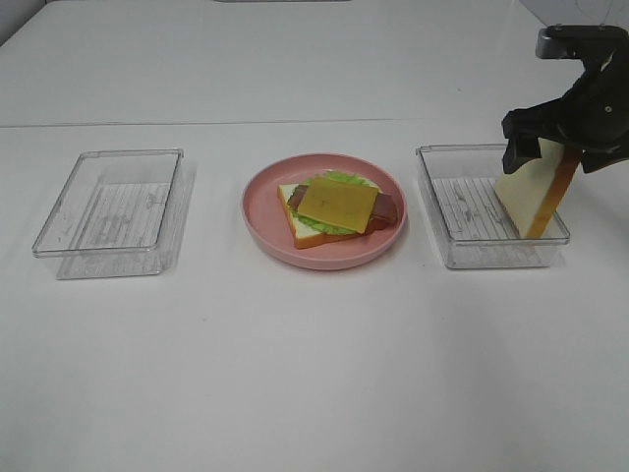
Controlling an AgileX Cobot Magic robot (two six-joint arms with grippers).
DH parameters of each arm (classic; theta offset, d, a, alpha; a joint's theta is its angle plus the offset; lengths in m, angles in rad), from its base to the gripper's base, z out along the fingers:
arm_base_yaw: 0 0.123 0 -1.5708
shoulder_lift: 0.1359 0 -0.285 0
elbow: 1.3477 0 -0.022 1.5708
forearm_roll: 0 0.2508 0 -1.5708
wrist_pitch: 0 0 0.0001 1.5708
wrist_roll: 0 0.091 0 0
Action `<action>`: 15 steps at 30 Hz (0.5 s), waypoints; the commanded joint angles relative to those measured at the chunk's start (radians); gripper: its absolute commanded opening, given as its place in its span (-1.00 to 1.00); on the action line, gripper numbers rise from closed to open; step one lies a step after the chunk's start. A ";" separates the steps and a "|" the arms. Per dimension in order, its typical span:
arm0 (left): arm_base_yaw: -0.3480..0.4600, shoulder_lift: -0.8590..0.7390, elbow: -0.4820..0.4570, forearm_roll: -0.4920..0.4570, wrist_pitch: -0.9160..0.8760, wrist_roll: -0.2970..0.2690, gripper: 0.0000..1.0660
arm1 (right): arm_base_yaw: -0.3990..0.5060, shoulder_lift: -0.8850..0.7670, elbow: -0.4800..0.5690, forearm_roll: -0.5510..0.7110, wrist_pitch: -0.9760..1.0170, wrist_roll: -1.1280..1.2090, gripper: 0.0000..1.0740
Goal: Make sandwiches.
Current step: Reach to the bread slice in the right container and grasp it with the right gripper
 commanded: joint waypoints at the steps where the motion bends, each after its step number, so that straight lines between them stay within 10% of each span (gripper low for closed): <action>1: -0.006 -0.013 0.003 -0.006 -0.004 -0.007 0.88 | -0.002 0.021 -0.006 0.012 -0.034 -0.010 0.46; 5: -0.006 -0.013 0.003 -0.006 -0.004 -0.007 0.88 | -0.002 0.021 -0.006 0.013 -0.052 -0.010 0.07; 10: -0.006 -0.013 0.003 -0.006 -0.004 -0.007 0.88 | -0.002 0.021 -0.006 0.014 -0.047 -0.010 -0.90; 15: -0.006 -0.013 0.003 -0.006 -0.004 -0.007 0.88 | 0.001 -0.003 -0.006 0.012 -0.033 -0.020 -1.00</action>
